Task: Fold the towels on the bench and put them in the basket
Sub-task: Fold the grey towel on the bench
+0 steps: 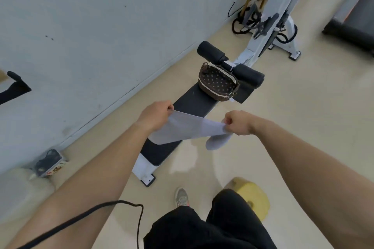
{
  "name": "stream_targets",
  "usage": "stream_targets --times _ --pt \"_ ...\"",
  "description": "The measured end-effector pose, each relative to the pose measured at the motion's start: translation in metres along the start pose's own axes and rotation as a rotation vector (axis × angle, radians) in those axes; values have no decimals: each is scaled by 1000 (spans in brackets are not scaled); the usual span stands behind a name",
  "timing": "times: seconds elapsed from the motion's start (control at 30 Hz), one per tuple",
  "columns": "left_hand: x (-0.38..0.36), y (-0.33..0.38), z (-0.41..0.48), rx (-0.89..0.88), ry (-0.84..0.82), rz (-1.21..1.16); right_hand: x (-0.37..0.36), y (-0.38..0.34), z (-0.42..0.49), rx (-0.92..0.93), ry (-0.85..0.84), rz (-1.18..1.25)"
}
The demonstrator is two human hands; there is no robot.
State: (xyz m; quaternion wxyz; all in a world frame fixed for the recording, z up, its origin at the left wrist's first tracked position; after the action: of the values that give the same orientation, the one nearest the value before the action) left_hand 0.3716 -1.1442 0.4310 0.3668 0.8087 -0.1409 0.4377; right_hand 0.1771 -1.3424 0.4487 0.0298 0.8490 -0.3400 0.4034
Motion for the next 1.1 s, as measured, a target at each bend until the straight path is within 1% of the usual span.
stream_targets --times 0.07,0.23,0.33,0.4,0.47,0.57,0.63,0.77,0.83,0.9,1.0,1.1 --pt "1 -6 20 30 -7 -17 13 1 26 0 -3 -94" --pt "4 -20 56 153 19 -42 62 4 91 24 112 -226" --pt "3 -32 68 257 58 -39 86 3 138 89 99 -271" --pt "-2 -39 74 321 71 -38 98 5 171 155 68 -298" --pt "-14 -47 75 422 74 -66 102 13 199 217 16 -261" --pt "-49 -58 68 627 41 -136 95 28 238 339 -110 -184" --pt "-78 -57 64 697 0 -163 85 40 259 391 -197 -205" --pt "-134 -62 55 757 -98 -226 51 57 290 425 -362 -299" --pt "-156 -74 56 762 -190 -281 35 56 303 414 -450 -377" --pt "-172 -89 63 753 -278 -322 25 50 322 385 -494 -429" --pt "-188 -122 81 747 -305 -360 14 29 360 348 -505 -519" --pt "-205 -169 113 762 -218 -333 0 1 415 348 -409 -563"
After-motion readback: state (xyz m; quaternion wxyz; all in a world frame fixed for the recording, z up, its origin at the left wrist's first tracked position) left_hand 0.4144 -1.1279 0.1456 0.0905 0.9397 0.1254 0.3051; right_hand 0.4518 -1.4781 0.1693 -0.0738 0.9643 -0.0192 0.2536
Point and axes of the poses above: each hand's wrist, its own z-axis towards the middle knuckle, its own x-axis out of the back of the hand, y = z × x, the point moved 6 cm from there along z, towards the middle knuckle, and after that the axes turned 4 degrees about -y, right-handed, at the moved point
